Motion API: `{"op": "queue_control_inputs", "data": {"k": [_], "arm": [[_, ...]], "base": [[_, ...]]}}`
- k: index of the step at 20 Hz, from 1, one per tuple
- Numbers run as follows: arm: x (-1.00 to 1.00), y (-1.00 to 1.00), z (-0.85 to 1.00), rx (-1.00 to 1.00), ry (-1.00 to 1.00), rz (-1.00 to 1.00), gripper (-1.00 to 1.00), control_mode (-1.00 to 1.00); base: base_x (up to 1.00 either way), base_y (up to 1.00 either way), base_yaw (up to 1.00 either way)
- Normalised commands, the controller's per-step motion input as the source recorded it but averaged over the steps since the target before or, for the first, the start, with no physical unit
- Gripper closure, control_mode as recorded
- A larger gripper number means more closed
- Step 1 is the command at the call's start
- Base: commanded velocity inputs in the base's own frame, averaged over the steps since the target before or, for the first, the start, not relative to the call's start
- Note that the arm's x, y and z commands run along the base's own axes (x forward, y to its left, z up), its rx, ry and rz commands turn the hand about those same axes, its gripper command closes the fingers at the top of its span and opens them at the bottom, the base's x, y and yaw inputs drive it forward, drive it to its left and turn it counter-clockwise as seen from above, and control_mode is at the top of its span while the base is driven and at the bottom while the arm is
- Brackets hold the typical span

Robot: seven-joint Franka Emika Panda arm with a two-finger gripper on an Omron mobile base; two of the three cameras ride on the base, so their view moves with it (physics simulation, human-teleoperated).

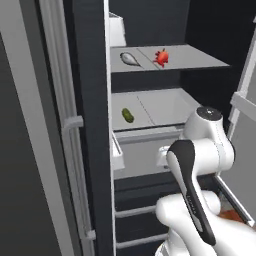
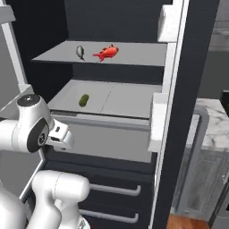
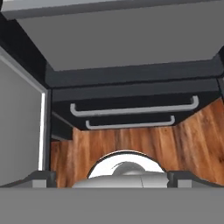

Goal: Gather the cucumber and carrot from the fridge and place them on a tray on the dining counter. Then gather the fishs from the fridge and place them on the other tray.

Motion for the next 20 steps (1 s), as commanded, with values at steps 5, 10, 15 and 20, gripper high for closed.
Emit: {"op": "queue_control_inputs", "data": {"k": [5,10,15,20], "arm": [[0.00,0.00,0.00,0.00,0.00,0.00,-1.00,1.00],[0.00,0.00,0.00,0.00,0.00,0.00,-1.00,1.00],[0.00,0.00,0.00,0.00,0.00,0.00,-1.00,1.00],[0.00,0.00,0.00,0.00,0.00,0.00,-1.00,1.00]], "base": [[0.50,-0.44,0.30],[0.24,-0.14,0.02],[0.31,-0.02,-0.08],[0.46,0.00,-0.16]]}}
